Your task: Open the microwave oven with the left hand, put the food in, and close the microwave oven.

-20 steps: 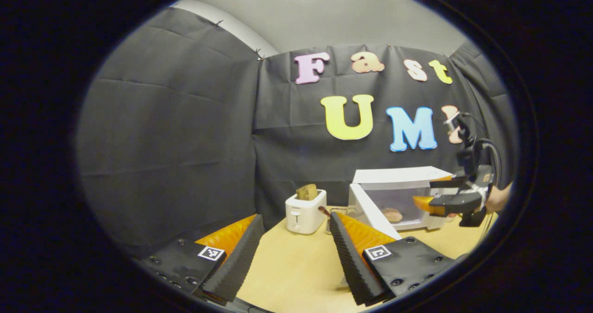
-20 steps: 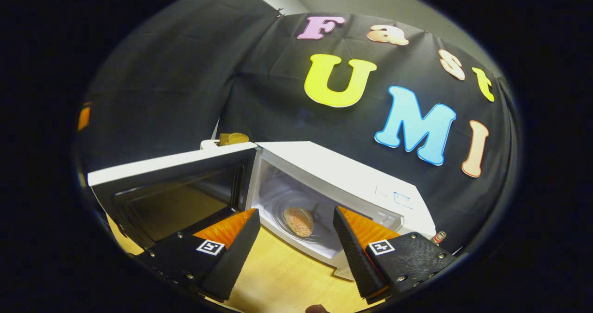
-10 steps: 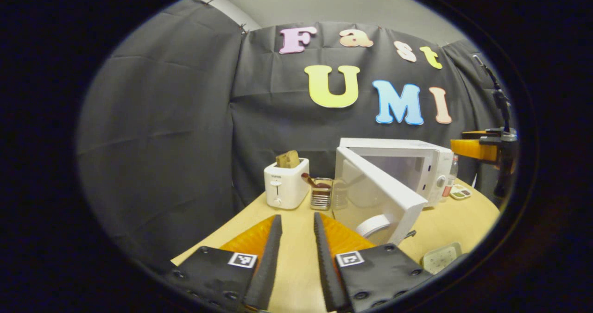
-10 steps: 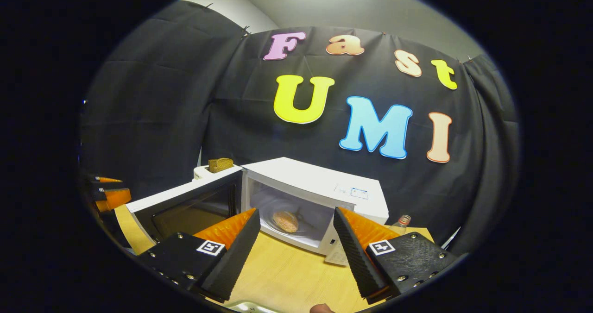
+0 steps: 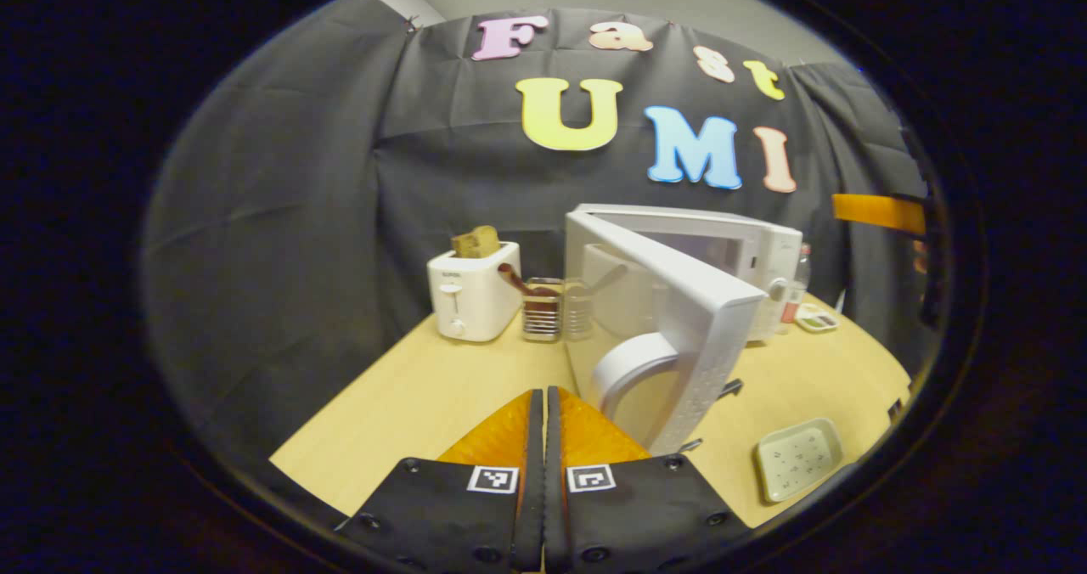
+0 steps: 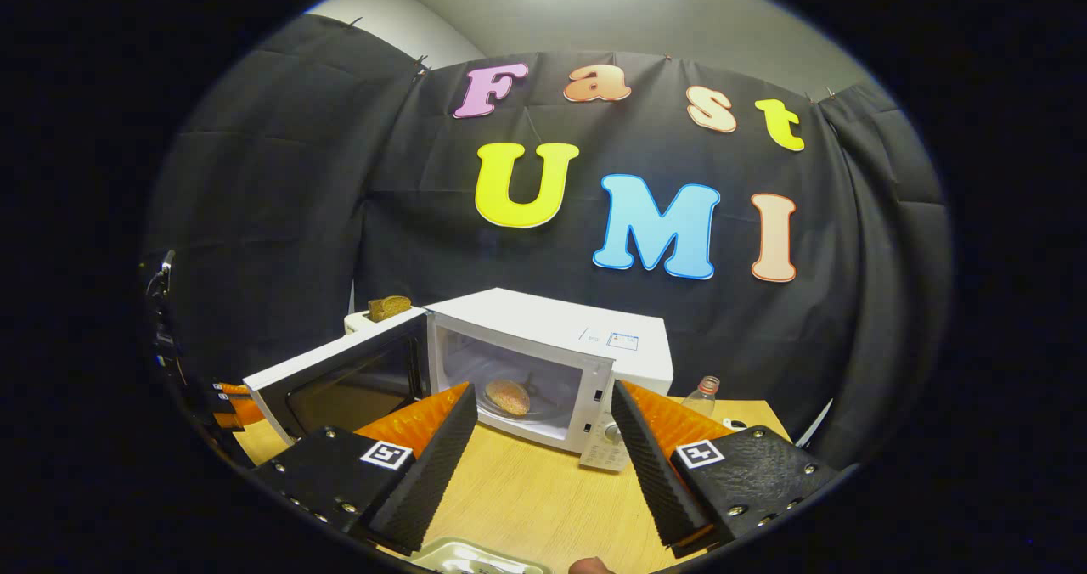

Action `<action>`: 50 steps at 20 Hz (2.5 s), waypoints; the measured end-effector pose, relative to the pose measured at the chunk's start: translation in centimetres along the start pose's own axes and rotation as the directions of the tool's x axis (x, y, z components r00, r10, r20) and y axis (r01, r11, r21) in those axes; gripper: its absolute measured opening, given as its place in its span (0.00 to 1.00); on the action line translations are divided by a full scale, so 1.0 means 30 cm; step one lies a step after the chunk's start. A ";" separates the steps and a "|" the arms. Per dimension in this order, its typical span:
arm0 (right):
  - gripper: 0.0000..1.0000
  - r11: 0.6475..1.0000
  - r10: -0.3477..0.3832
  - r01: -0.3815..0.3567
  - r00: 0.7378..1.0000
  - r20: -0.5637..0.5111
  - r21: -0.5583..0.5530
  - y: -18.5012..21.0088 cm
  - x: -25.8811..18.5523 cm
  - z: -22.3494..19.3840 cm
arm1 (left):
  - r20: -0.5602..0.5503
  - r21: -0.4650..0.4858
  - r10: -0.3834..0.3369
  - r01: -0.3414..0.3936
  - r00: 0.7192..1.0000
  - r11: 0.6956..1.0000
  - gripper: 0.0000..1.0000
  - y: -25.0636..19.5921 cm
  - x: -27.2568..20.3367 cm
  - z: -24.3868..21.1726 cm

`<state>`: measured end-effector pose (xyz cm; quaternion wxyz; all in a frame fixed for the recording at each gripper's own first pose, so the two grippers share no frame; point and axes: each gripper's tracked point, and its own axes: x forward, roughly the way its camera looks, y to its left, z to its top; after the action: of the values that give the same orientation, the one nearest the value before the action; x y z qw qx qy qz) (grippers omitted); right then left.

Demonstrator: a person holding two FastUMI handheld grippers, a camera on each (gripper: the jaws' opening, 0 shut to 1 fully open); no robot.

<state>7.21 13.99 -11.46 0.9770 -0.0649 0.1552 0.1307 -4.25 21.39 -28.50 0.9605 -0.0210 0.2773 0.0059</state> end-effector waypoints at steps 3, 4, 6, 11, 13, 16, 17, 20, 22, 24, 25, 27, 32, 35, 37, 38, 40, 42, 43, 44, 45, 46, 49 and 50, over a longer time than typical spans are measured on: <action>0.96 1.000 -0.005 0.005 1.000 -0.005 0.011 -0.035 -0.028 -0.005 | -0.004 -0.046 -0.039 0.039 0.999 0.998 0.07 -0.086 0.030 0.017; 0.97 1.000 -0.006 0.006 1.000 -0.010 0.014 -0.048 -0.035 -0.011 | 0.001 -0.038 -0.054 0.054 0.999 0.998 0.07 -0.121 0.033 0.027; 0.97 1.000 -0.016 0.017 1.000 -0.005 0.023 -0.086 -0.049 0.002 | 0.005 -0.012 -0.091 0.091 0.996 0.996 0.07 -0.204 0.046 0.046; 0.97 0.998 -0.032 0.032 0.999 0.001 0.052 -0.167 -0.070 0.016 | 0.013 0.017 -0.178 0.178 0.984 0.984 0.07 -0.406 0.103 0.097; 0.97 0.997 -0.041 0.041 0.999 0.004 0.061 -0.200 -0.073 0.021 | 0.020 0.035 -0.204 0.203 0.979 0.979 0.07 -0.468 0.130 0.125; 0.97 0.997 -0.048 0.048 0.999 0.007 0.061 -0.242 -0.093 0.021 | 0.018 0.052 -0.232 0.231 0.972 0.972 0.07 -0.546 0.183 0.159; 0.97 0.997 -0.055 0.054 0.998 0.007 0.055 -0.262 -0.104 0.020 | 0.014 0.058 -0.244 0.243 0.970 0.968 0.07 -0.570 0.201 0.166; 0.97 0.996 -0.077 0.076 0.997 0.006 0.045 -0.322 -0.135 0.005 | 0.019 0.098 -0.280 0.277 0.960 0.956 0.07 -0.657 0.253 0.212; 0.97 0.994 -0.096 0.095 0.995 0.000 0.051 -0.361 -0.157 -0.013 | 0.024 0.123 -0.284 0.279 0.958 0.952 0.07 -0.696 0.306 0.243; 0.97 0.991 -0.116 0.116 0.993 -0.004 0.069 -0.400 -0.170 -0.022 | 0.025 0.117 -0.307 0.302 0.951 0.946 0.07 -0.736 0.336 0.266; 0.97 0.989 -0.127 0.127 0.992 -0.006 0.075 -0.419 -0.176 -0.026 | 0.030 0.117 -0.315 0.310 0.949 0.944 0.07 -0.760 0.353 0.282; 0.97 0.985 -0.148 0.148 0.989 -0.010 0.084 -0.456 -0.187 -0.033 | 0.038 0.131 -0.325 0.317 0.945 0.939 0.07 -0.798 0.382 0.313; 0.97 0.977 -0.188 0.189 0.982 -0.011 0.096 -0.541 -0.206 -0.040 | 0.024 0.090 -0.355 0.352 0.934 0.932 0.07 -0.901 0.476 0.327; 0.97 0.973 -0.209 0.210 0.978 -0.017 0.095 -0.586 -0.210 -0.050 | 0.016 0.079 -0.354 0.351 0.935 0.933 0.07 -0.952 0.539 0.343; 0.97 0.969 -0.224 0.224 0.974 -0.018 0.100 -0.620 -0.208 -0.054 | 0.017 0.092 -0.343 0.340 0.939 0.936 0.07 -0.974 0.582 0.363; 0.97 0.968 -0.227 0.228 0.974 -0.020 0.103 -0.629 -0.214 -0.058 | 0.018 0.092 -0.341 0.338 0.940 0.936 0.07 -0.984 0.600 0.375; 0.97 0.966 -0.232 0.234 0.972 -0.028 0.108 -0.652 -0.212 -0.074 | 0.023 0.083 -0.337 0.334 0.941 0.939 0.07 -1.007 0.632 0.390; 0.97 0.962 -0.248 0.249 0.969 -0.023 0.114 -0.685 -0.209 -0.071 | 0.030 0.072 -0.332 0.330 0.943 0.941 0.07 -1.027 0.663 0.414; 0.97 0.960 -0.253 0.252 0.967 -0.009 0.120 -0.696 -0.211 -0.057 | 0.033 0.073 -0.328 0.325 0.944 0.943 0.07 -1.036 0.675 0.426; 0.97 0.960 -0.254 0.253 0.967 -0.003 0.124 -0.704 -0.204 -0.052 | 0.033 0.078 -0.322 0.318 0.946 0.945 0.07 -1.043 0.689 0.436; 0.98 0.960 -0.253 0.251 0.967 0.000 0.125 -0.711 -0.204 -0.049 | 0.035 0.079 -0.315 0.311 0.948 0.947 0.07 -1.049 0.704 0.444; 0.98 0.960 -0.253 0.251 0.967 0.002 0.123 -0.717 -0.206 -0.052 | 0.040 0.077 -0.310 0.307 0.950 0.949 0.07 -1.054 0.722 0.456; 0.98 0.961 -0.251 0.249 0.968 0.002 0.119 -0.736 -0.206 -0.052 | 0.050 0.042 -0.304 0.302 0.951 0.952 0.07 -1.056 0.728 0.457; 0.98 0.962 -0.247 0.245 0.969 0.002 0.123 -0.738 -0.204 -0.050 | 0.055 0.031 -0.307 0.306 0.950 0.952 0.07 -1.055 0.723 0.462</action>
<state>7.28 -8.89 -9.00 0.9892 -0.0230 0.1450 -0.0008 22.21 -9.64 -27.16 0.9578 -0.0528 0.2421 -0.1458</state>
